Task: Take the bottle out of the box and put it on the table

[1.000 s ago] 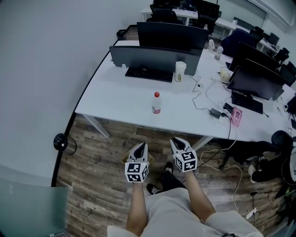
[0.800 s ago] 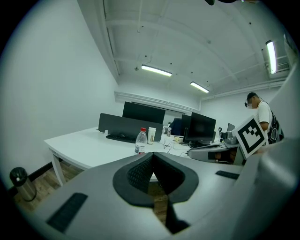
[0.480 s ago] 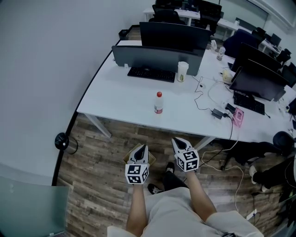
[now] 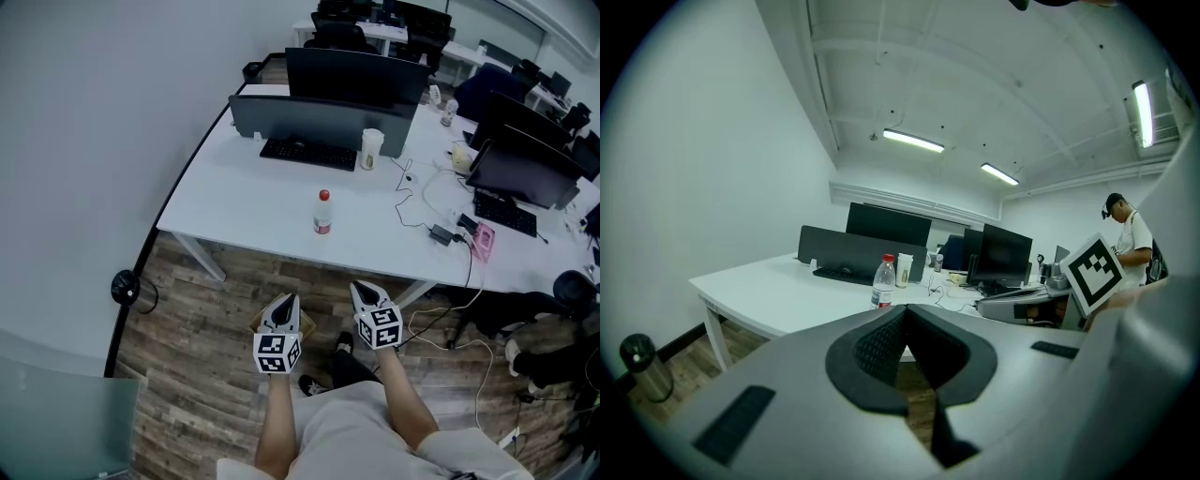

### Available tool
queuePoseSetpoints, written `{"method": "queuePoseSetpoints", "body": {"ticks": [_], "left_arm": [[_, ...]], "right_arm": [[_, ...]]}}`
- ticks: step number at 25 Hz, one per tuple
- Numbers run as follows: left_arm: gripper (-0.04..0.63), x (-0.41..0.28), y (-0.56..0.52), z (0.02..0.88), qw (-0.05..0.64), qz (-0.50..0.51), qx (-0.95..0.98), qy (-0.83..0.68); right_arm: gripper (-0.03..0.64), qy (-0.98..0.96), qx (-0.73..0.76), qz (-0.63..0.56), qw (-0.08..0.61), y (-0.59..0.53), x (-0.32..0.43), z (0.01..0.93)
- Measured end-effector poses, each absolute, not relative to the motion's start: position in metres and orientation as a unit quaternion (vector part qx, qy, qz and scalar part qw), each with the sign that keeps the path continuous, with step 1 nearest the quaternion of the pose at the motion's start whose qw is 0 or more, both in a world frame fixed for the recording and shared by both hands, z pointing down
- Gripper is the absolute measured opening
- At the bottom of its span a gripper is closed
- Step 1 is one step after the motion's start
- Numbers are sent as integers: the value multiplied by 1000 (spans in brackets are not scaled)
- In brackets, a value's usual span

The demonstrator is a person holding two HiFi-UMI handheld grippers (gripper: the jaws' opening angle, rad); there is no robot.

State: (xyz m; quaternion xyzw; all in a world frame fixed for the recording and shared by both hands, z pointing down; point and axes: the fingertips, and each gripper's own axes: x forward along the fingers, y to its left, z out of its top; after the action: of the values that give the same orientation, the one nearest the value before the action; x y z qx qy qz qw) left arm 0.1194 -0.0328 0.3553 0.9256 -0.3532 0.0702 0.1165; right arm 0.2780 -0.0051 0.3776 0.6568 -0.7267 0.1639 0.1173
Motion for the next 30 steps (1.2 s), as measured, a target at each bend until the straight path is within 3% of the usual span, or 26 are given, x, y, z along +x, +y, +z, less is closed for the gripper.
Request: {"method": "queuePoseSetpoints", "body": {"ticks": [30], "left_arm": [[14,139,-35,356,117,72,932,-336]], "right_arm": [[44,-716,668,164,118,-4,295,380]]}}
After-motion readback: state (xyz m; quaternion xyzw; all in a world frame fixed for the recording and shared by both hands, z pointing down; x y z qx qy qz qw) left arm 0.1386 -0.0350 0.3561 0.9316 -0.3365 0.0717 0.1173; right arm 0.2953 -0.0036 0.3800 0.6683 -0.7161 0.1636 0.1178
